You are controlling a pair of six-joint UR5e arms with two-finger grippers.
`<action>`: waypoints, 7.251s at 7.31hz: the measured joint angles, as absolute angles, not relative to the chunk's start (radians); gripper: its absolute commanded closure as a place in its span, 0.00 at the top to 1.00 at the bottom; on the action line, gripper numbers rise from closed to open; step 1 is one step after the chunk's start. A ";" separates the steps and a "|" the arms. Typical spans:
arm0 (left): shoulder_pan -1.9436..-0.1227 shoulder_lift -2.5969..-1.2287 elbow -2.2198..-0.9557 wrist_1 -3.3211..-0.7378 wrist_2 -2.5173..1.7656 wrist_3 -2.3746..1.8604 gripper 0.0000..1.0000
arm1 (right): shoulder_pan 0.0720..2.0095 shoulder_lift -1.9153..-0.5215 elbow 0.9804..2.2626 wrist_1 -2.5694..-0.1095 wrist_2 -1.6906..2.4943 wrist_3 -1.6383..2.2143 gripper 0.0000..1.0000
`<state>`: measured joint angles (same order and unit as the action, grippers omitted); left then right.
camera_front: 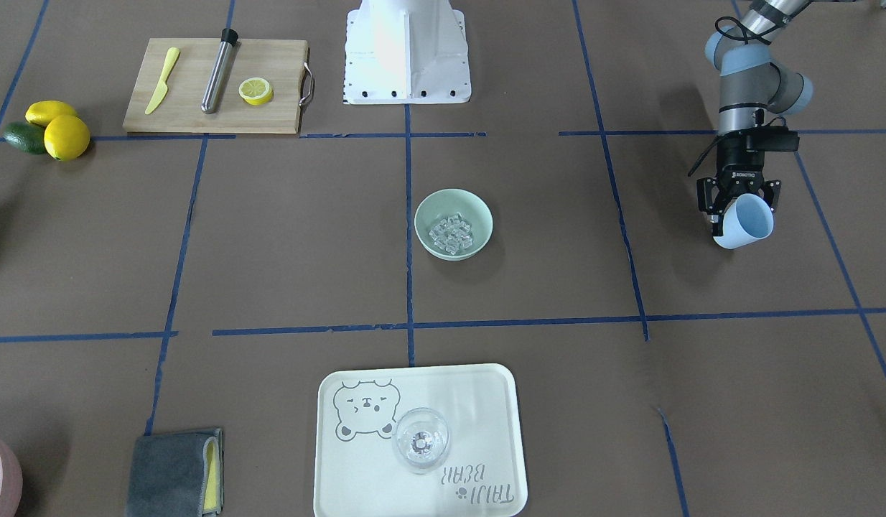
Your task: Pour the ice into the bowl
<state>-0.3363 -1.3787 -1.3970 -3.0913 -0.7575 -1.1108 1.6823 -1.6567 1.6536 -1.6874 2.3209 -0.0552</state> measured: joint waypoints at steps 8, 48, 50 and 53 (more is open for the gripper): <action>-0.325 -1.380 -1.401 -3.095 -0.719 -1.071 1.00 | 1.683 -1.654 1.656 -1.686 2.320 -0.055 1.00; -1.634 -1.510 -1.643 -1.655 -2.343 0.180 1.00 | 0.654 -1.110 1.949 -1.550 1.945 1.154 1.00; -1.633 -1.513 -1.644 -1.657 -2.344 0.182 1.00 | 0.522 -0.996 1.834 -1.550 1.820 1.296 1.00; -1.634 -1.514 -1.644 -1.658 -2.344 0.183 1.00 | 0.430 -0.806 1.610 -1.540 1.719 1.394 0.92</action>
<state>-1.6336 -1.5140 -1.6444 -1.6580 -2.3439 0.1825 0.4305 -0.8056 1.6098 -1.5401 1.7186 1.3936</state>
